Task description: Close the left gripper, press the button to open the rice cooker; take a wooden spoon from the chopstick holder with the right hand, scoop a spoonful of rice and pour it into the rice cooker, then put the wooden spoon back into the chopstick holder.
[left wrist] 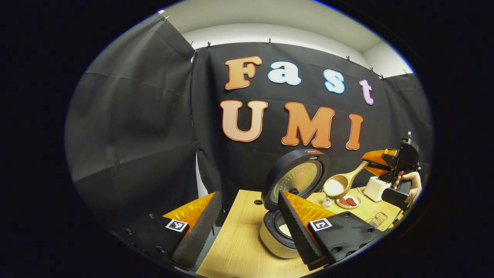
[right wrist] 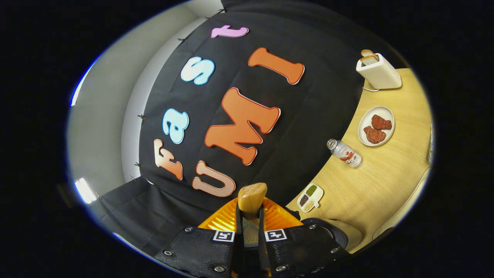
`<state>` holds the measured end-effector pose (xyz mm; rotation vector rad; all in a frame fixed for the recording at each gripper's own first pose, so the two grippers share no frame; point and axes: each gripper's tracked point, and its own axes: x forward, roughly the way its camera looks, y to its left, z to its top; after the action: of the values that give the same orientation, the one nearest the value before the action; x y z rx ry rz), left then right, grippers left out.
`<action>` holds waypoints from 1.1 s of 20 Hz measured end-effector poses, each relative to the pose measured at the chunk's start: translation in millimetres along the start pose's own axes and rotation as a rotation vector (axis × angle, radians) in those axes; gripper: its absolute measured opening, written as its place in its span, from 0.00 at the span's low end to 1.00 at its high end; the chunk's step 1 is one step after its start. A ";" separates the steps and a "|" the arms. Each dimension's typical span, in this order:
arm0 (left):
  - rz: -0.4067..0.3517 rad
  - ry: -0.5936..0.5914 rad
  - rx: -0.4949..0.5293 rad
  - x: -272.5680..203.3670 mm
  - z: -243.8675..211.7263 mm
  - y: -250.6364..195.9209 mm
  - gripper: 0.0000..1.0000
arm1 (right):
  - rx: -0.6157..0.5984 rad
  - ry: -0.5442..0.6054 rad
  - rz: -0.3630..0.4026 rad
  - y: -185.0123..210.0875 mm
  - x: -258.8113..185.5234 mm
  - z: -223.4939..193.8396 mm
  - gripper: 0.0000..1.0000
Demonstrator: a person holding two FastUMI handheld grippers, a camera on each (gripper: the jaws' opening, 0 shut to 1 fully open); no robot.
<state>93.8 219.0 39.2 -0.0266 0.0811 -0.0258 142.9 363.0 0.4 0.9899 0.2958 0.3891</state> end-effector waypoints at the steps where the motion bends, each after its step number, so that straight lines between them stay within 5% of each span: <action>1: 0.001 -0.001 0.000 0.4 0.6 0.8 0.99 | -0.009 -0.002 0.002 1.0 -0.2 0.5 0.14; 22: 0.025 -0.005 -0.002 -1.7 7.4 7.7 0.99 | -0.269 -0.019 0.051 19.7 3.8 -5.6 0.14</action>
<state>92.8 226.9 46.5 -0.0275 0.0769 -0.0005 140.5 378.6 14.0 0.7383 0.1952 0.4525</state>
